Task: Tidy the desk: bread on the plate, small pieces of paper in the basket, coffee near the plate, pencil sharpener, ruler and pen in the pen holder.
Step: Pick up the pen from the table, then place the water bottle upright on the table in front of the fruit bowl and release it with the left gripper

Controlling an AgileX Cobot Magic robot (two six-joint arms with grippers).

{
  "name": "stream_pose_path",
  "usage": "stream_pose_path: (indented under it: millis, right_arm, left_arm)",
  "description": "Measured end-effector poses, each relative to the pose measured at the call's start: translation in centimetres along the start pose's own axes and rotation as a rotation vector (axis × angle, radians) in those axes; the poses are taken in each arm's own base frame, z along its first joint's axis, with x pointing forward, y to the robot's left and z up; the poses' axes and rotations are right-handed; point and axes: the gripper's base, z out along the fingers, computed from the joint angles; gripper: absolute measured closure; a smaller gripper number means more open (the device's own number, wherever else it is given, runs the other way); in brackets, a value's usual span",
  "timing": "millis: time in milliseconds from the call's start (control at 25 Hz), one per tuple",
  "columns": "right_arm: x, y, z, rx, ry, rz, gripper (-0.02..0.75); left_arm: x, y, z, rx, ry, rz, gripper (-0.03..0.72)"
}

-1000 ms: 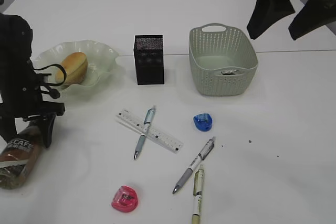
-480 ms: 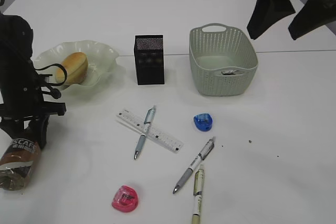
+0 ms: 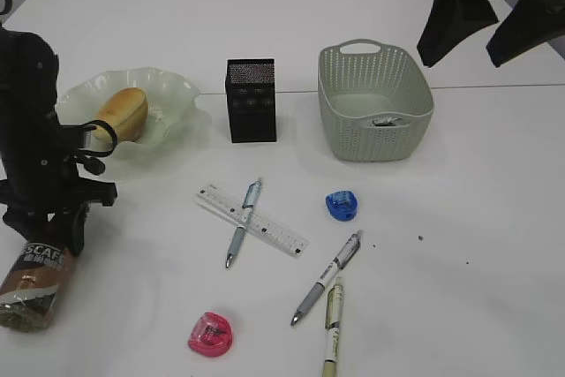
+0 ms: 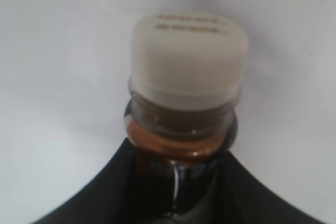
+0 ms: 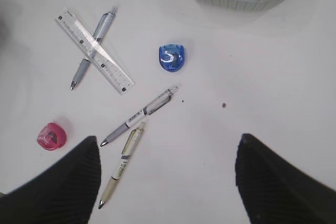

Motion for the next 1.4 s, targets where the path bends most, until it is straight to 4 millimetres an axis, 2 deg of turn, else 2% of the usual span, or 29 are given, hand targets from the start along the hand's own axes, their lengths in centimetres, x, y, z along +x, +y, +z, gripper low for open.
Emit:
stream_pose_path:
  millis: [200,440,640,720,880,1080,1200,1400]
  right_arm:
    - [0.0,0.0,0.0,0.0,0.002,0.0,0.153]
    - [0.0,0.0,0.0,0.002,0.002,-0.001,0.153]
    - [0.0,0.0,0.0,0.002,0.002,-0.001,0.153]
    - [0.0,0.0,0.0,0.002,0.002,-0.001,0.153]
    - [0.0,0.0,0.0,0.002,0.002,-0.004,0.154]
    - [0.0,0.0,0.0,0.003,0.002,-0.005,0.154]
    - [0.0,0.0,0.0,0.003,0.002,-0.021,0.153]
    - [0.0,-0.1,0.0,0.005,0.002,-0.068,0.153]
  left_arm:
    - [3.9,0.9,-1.4,0.028,-0.126,0.007,0.436]
    - [8.4,2.5,-7.2,0.06,-0.417,0.032,0.437]
    - [12.8,3.7,-10.3,0.102,-0.689,0.053,0.437]
    - [14.7,4.3,-10.5,0.118,-0.836,0.078,0.437]
    - [17.4,4.7,-9.9,0.184,-1.148,0.132,0.437]
    - [17.8,4.8,-9.3,0.243,-1.336,0.138,0.437]
    - [16.9,4.4,-9.6,0.268,-1.423,0.156,0.437]
    - [14.9,3.7,-8.7,0.289,-1.485,0.19,0.436]
